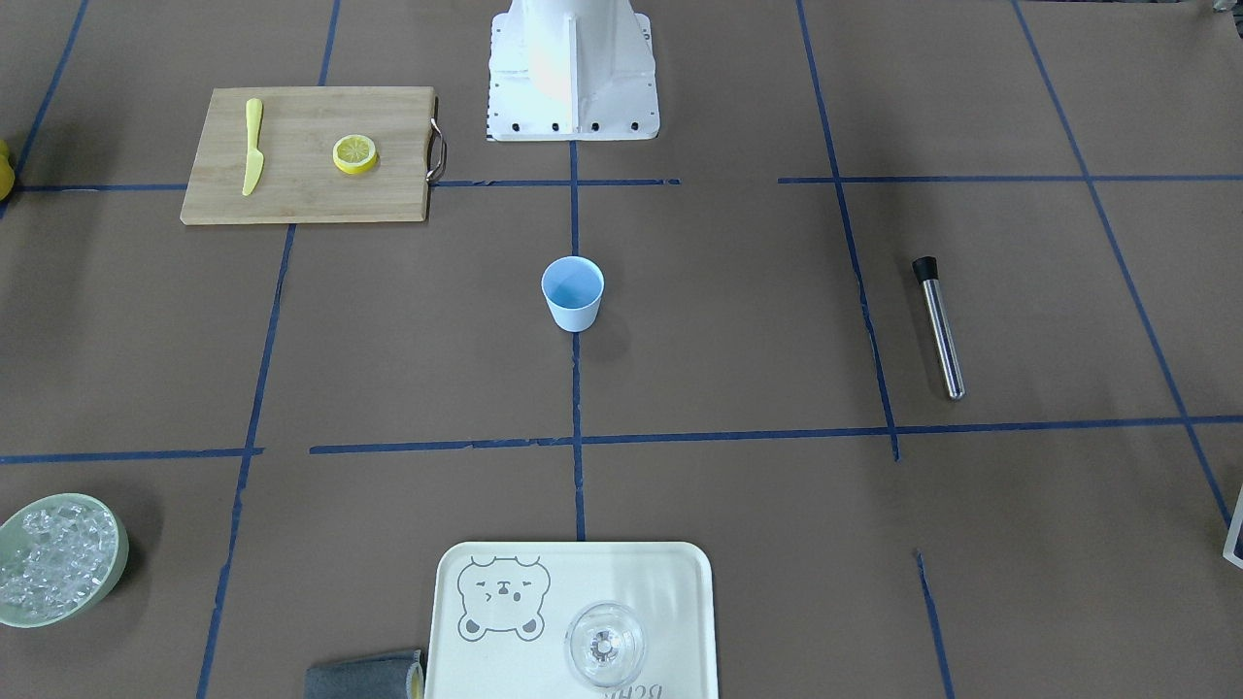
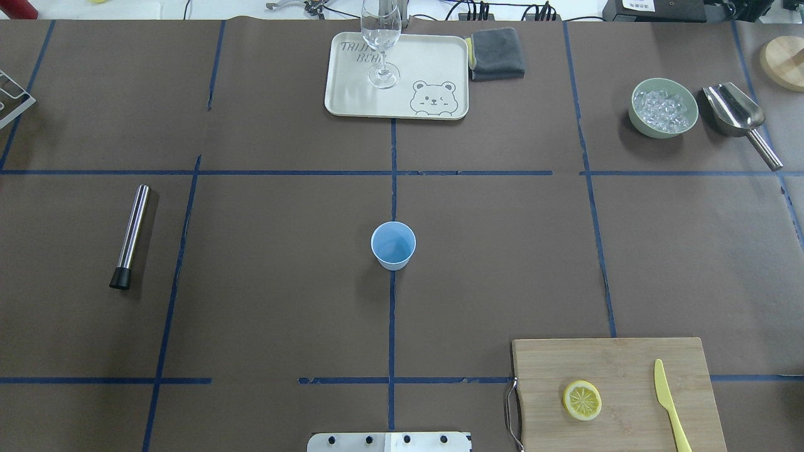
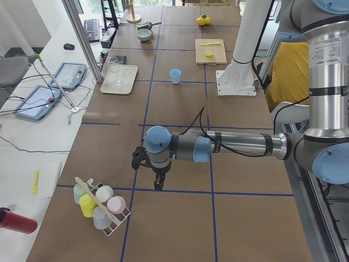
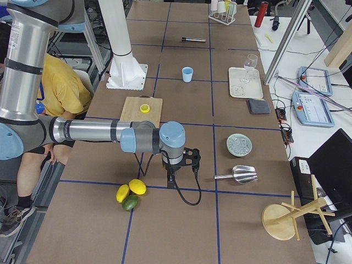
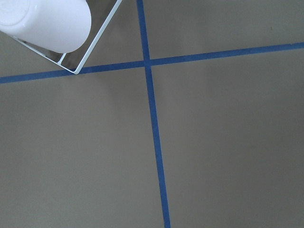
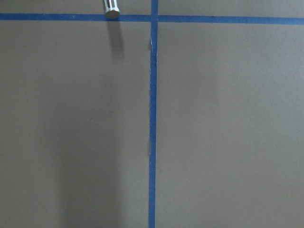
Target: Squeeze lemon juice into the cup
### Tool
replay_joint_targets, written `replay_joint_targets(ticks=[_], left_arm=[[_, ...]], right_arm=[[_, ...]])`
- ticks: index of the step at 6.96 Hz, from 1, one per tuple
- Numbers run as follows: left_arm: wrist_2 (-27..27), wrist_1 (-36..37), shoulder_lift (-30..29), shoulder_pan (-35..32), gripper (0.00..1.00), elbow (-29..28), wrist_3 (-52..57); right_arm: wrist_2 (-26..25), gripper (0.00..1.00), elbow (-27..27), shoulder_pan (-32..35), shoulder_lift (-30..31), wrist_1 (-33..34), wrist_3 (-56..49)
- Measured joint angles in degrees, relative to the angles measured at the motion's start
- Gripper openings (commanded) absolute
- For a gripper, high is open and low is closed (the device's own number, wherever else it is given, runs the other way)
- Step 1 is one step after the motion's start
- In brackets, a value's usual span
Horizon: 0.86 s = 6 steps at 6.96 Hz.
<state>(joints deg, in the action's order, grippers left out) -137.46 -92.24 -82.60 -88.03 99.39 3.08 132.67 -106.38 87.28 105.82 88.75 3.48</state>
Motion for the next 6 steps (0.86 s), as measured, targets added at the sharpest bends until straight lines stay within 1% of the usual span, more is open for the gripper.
replay_joint_targets(ticks=[6], left_arm=[[0.0,0.0,0.4,0.0,1.00,0.7,0.1]], right_arm=[[-0.1,1.00,-0.6,0.0,-0.7,-0.7,-0.1]])
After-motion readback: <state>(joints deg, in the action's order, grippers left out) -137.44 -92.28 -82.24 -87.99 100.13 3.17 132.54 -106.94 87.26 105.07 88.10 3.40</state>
